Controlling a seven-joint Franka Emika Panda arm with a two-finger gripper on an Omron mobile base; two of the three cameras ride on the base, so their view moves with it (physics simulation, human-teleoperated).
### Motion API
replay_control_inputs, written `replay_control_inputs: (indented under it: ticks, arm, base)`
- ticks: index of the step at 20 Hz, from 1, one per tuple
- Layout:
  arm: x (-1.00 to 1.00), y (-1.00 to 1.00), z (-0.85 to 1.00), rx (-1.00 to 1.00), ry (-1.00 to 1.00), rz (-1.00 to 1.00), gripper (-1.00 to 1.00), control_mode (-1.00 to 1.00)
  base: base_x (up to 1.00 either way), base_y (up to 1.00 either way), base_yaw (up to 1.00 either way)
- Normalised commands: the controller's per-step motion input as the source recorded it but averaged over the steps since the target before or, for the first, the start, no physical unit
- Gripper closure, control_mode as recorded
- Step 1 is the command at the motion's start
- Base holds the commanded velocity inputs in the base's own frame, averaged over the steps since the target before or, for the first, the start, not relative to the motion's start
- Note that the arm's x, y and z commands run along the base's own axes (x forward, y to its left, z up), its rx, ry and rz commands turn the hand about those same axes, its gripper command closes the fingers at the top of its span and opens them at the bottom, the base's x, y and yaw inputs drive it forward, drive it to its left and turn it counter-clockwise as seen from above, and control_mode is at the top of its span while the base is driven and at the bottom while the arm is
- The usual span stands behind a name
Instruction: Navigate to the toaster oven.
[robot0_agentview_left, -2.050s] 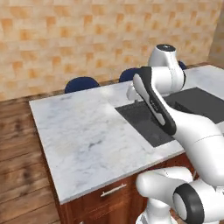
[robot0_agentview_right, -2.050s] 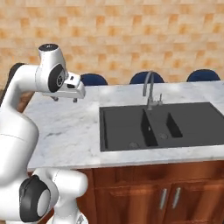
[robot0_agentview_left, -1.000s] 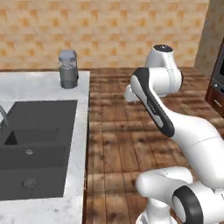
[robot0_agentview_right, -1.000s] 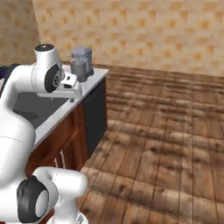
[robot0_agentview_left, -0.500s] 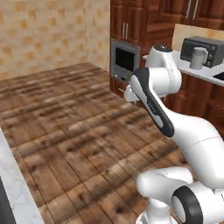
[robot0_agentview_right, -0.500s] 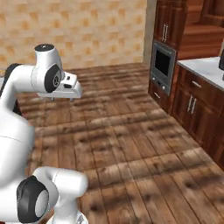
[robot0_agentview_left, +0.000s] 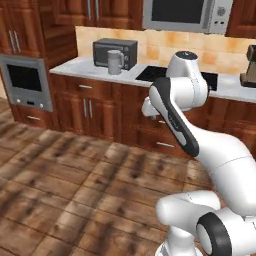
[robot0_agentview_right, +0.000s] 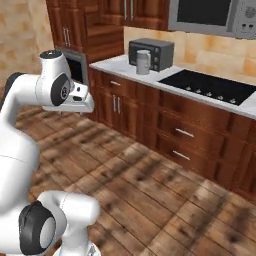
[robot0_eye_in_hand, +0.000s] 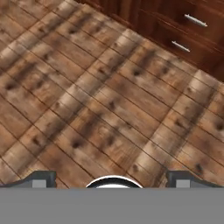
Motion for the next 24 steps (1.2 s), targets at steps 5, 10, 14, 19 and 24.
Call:
replay_control_inputs:
  ticks: [5,10,14,19,24]
  arm:
    - [0.0,0.0,0.0,0.0,0.0,0.0,-1.0,1.0]
    - [0.0,0.0,0.0,0.0,0.0,0.0,-1.0,1.0]
    - [0.0,0.0,0.0,0.0,0.0,0.0,-1.0,1.0]
    - [0.0,0.0,0.0,0.0,0.0,0.0,-1.0,1.0]
    - [0.0,0.0,0.0,0.0,0.0,0.0,-1.0,1.0]
  base:
    - [0.04,0.0,-0.87]
    - [0.91,0.45,-0.43]
    - [1.0,0.75,-0.06]
    - [1.0,0.99,0.02]
    - [1.0,1.0,0.04]
